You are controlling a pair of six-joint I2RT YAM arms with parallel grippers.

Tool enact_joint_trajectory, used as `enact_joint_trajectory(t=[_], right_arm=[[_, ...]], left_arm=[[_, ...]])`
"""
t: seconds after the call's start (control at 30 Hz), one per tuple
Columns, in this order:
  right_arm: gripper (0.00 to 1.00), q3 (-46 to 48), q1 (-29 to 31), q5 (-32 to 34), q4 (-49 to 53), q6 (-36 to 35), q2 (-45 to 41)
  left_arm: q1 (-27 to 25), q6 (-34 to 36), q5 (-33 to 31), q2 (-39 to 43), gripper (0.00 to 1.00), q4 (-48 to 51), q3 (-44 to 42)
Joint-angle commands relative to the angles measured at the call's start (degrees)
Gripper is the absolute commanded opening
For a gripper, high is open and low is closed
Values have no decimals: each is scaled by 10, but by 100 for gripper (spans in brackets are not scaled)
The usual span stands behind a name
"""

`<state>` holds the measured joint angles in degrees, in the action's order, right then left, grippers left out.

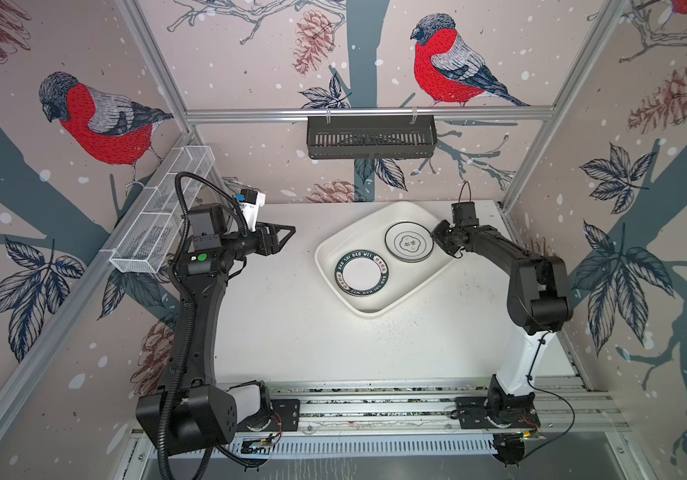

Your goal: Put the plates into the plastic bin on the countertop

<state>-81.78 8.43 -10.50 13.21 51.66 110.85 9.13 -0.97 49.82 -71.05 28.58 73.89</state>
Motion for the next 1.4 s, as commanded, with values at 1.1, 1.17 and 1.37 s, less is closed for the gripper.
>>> enact_joint_trajectory(t=[1.1, 1.17, 1.37], right_arm=[[100, 411, -64, 166, -399, -317, -411], [100, 421, -69, 173, -405, -329, -417], [100, 361, -137, 79, -340, -304, -353]], left_arm=[[2, -51, -441, 54, 97, -622, -481], [4, -57, -445, 56, 97, -631, -484], [17, -85, -452, 71, 97, -545, -447]])
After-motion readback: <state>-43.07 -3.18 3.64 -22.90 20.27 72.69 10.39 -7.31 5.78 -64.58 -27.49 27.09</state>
